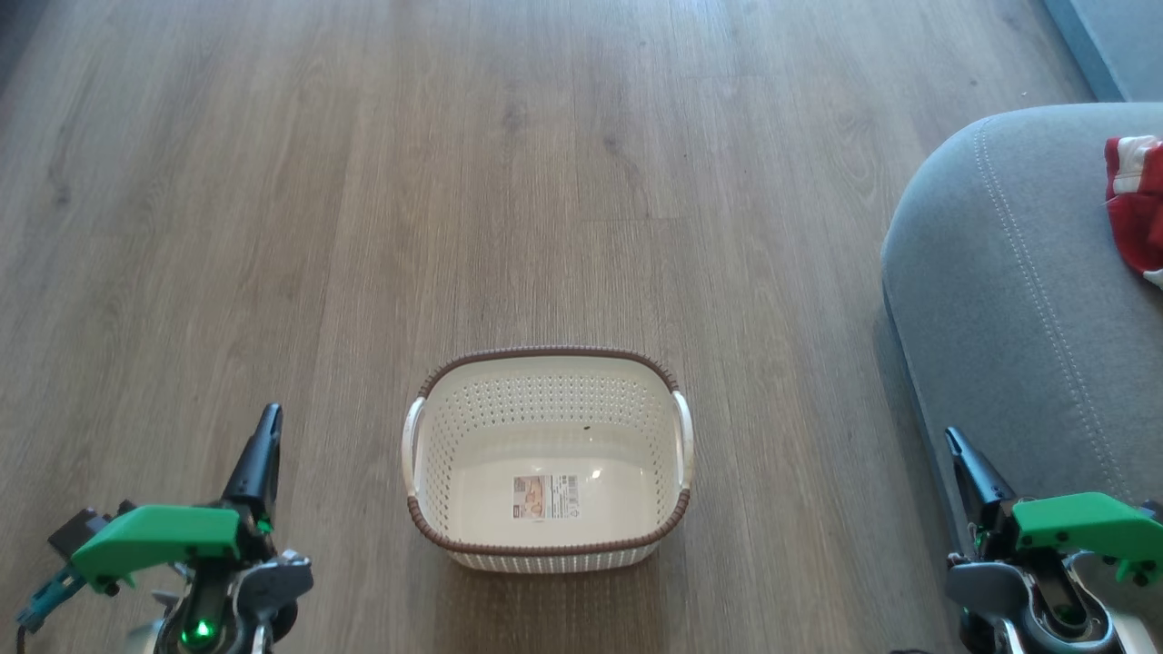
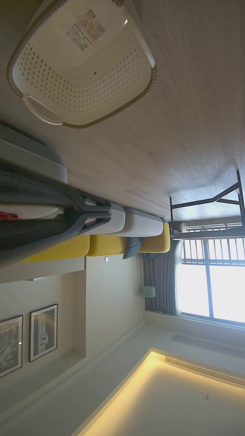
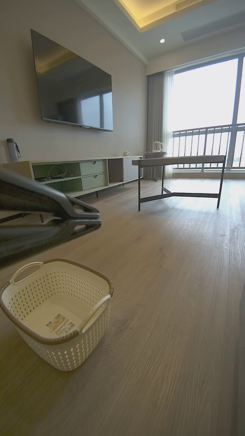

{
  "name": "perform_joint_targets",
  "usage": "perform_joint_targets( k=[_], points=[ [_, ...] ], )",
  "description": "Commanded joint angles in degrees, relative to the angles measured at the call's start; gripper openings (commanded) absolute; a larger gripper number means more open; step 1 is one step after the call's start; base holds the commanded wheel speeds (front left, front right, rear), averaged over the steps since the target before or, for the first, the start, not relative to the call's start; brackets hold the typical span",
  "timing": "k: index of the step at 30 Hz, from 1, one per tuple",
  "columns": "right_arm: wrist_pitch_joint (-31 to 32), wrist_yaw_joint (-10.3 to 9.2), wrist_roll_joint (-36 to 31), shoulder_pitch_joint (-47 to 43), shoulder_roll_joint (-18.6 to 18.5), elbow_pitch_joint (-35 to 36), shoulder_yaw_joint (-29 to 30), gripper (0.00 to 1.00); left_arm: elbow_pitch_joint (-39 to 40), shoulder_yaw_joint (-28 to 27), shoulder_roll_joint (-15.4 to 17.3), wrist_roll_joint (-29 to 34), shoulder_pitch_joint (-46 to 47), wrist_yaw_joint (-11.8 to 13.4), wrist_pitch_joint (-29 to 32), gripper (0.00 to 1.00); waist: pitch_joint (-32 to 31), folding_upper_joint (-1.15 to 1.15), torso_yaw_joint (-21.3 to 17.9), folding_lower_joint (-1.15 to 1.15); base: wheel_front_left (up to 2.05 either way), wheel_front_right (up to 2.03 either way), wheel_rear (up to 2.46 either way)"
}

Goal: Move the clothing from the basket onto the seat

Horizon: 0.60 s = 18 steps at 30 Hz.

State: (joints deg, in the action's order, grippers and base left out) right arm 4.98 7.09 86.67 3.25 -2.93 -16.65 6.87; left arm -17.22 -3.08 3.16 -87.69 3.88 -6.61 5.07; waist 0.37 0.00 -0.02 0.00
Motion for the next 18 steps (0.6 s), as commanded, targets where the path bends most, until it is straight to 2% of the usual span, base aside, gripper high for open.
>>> perform_joint_targets(
  k=[1,7,18],
  points=[
    [0.59,0.38,1.64,2.84,-0.1,2.34,-0.79,0.0,2.45,-2.58,0.14,-1.4,2.34,-0.63,0.49,0.0,-0.03,0.0,0.01,0.0,0.0,0.0,0.0],
    [1.54,0.4,5.46,2.93,0.03,2.62,-0.31,0.0,3.15,-3.46,-0.28,-4.46,2.32,-0.88,1.43,0.0,-0.19,0.0,0.02,0.0,0.0,0.0,0.0],
    [1.54,0.4,5.46,2.93,0.04,2.62,-0.3,0.0,3.16,-3.46,-0.28,-4.46,2.32,-0.88,1.43,0.0,-0.19,0.0,0.02,0.0,0.0,0.0,0.0]
  ],
)
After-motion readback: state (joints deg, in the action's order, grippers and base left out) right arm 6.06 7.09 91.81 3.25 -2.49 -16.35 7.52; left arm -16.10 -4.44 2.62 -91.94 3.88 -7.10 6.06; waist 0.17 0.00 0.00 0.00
